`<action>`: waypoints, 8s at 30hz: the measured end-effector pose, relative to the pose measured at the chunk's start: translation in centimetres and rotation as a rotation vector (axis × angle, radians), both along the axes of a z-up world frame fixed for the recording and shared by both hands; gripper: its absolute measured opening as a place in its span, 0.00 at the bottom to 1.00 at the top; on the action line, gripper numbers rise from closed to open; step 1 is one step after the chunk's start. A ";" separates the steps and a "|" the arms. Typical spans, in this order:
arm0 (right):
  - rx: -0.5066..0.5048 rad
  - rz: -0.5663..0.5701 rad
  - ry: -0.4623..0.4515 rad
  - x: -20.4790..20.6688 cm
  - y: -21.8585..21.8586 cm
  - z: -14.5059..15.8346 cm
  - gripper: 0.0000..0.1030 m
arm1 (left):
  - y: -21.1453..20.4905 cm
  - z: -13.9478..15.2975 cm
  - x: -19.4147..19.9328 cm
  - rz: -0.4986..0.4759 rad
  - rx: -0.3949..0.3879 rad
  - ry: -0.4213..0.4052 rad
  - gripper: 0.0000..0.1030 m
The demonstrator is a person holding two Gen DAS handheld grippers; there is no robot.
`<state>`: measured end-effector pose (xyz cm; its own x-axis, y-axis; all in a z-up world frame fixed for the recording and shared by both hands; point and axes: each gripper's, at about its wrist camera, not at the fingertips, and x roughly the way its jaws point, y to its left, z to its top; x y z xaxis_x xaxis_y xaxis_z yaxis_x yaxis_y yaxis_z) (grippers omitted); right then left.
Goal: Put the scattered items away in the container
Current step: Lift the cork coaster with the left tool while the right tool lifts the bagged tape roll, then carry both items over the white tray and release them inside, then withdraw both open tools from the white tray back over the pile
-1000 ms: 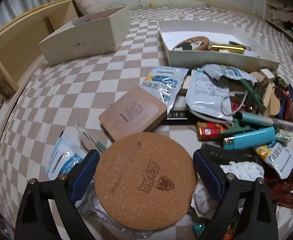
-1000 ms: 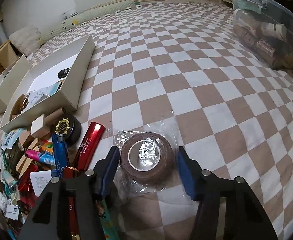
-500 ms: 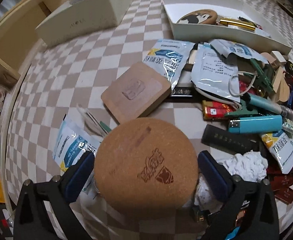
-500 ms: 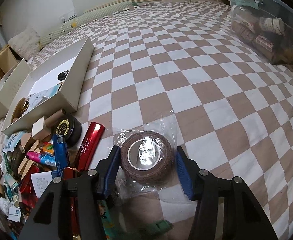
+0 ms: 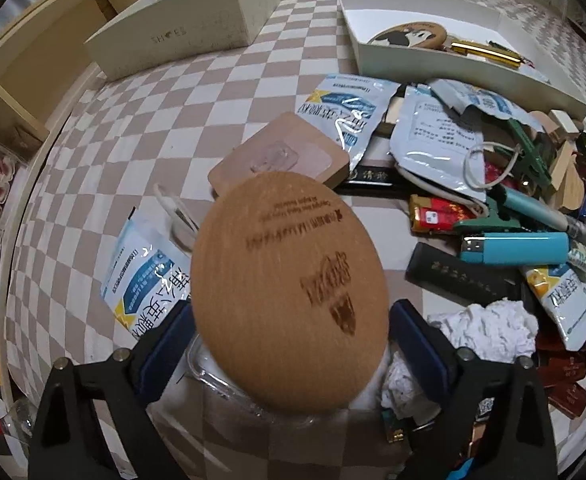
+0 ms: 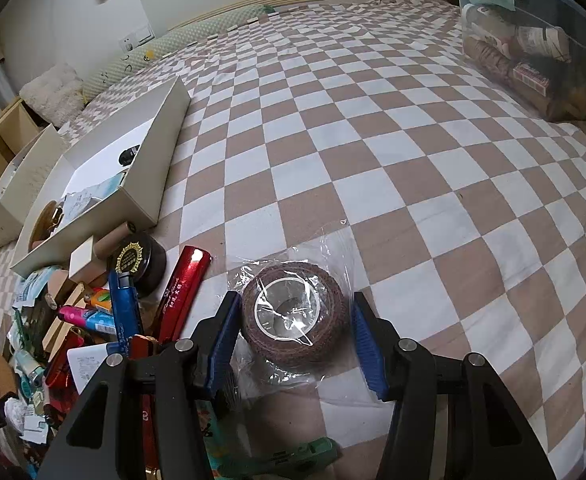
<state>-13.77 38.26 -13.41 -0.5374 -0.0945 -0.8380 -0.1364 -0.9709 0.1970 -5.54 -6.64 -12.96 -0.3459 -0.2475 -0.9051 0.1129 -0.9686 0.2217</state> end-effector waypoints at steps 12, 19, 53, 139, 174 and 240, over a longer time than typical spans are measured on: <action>0.013 0.009 0.022 0.8 -0.6 1.4 0.53 | -0.3 2.1 1.1 -0.015 0.098 0.120 0.42; 0.019 0.003 0.027 1.1 -0.6 2.0 0.53 | -0.2 3.5 1.5 -0.019 0.182 0.175 0.25; -0.045 0.121 0.065 9.0 -5.5 6.3 0.52 | 2.9 6.9 4.1 -0.091 0.228 0.283 0.08; -0.139 0.191 -0.020 -20.4 -16.8 5.7 0.77 | 12.4 8.1 -25.5 -0.222 0.491 0.307 0.08; -0.122 0.116 0.007 -19.7 -14.7 5.6 0.93 | 10.8 8.1 -25.7 -0.135 0.333 0.323 0.75; 0.108 0.208 0.237 -1.9 -13.6 16.8 0.93 | 9.0 16.8 -8.5 -0.157 0.247 0.456 1.00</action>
